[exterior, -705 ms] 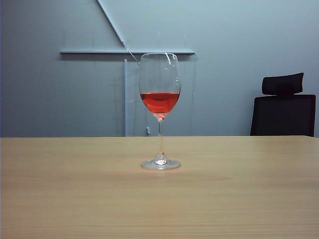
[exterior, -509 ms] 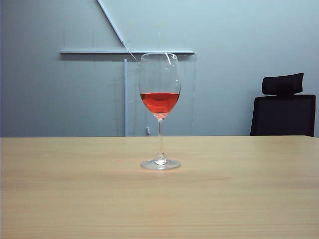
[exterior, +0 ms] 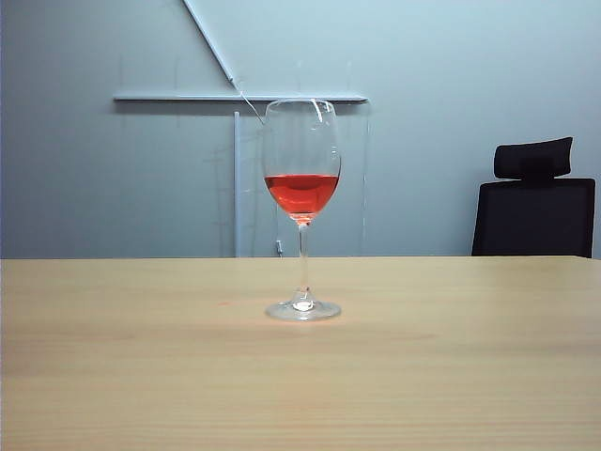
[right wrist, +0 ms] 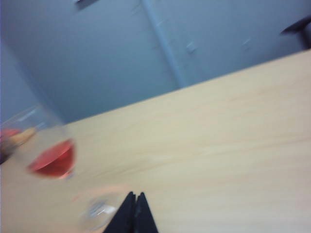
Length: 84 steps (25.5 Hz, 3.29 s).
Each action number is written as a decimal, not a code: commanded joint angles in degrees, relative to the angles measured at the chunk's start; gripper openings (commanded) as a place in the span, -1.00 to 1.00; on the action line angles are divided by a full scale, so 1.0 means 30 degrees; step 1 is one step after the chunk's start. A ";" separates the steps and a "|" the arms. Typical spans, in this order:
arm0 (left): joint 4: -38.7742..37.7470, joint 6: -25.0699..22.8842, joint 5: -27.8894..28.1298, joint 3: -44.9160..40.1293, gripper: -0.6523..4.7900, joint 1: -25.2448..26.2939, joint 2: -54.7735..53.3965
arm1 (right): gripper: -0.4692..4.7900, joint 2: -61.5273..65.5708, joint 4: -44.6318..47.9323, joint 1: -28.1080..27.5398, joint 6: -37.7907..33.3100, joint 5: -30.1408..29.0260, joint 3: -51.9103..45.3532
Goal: Gently pick up the goblet, rotate it counterclockwise for two full turns (viewing from above), and then place it back on the table.
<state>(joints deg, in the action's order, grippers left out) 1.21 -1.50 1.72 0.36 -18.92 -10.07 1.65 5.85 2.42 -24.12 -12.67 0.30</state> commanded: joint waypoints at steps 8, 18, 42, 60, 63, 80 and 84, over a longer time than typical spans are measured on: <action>-0.0095 -0.0007 -0.0146 0.0051 -0.78 -0.4379 -0.0561 | 0.57 0.9806 0.6120 1.1380 0.4488 0.6594 0.1676; -0.0109 -0.0007 -0.0146 0.0051 -0.78 -0.4379 -0.0554 | 0.81 2.8560 1.9737 1.4914 0.7067 1.0280 0.7395; -0.0109 -0.0007 -0.0146 0.0051 -0.78 -0.4379 -0.0517 | 0.55 3.7958 2.0108 1.3661 0.6455 1.2254 1.4928; -0.0109 -0.0007 -0.0146 0.0051 -0.78 -0.4379 -0.0517 | 0.20 3.8927 2.2170 1.3362 0.4830 1.2262 1.4987; -0.0109 -0.0007 -0.0146 0.0051 -0.78 -0.4379 -0.0517 | 0.11 3.8927 2.2352 1.3325 0.4830 1.2269 1.4987; -0.0109 -0.0007 -0.0146 0.0051 -0.78 -0.4379 -0.0517 | -0.80 3.8920 2.2731 1.3333 0.4830 1.1861 1.4987; -0.0109 -0.0007 -0.0146 0.0051 -0.78 -0.4379 -0.0517 | -0.83 3.8920 2.2731 1.3333 0.4838 1.1883 1.4987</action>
<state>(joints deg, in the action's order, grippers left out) 0.21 -1.50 1.32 0.34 -32.05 -11.57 118.83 72.55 42.30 -9.45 23.31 45.04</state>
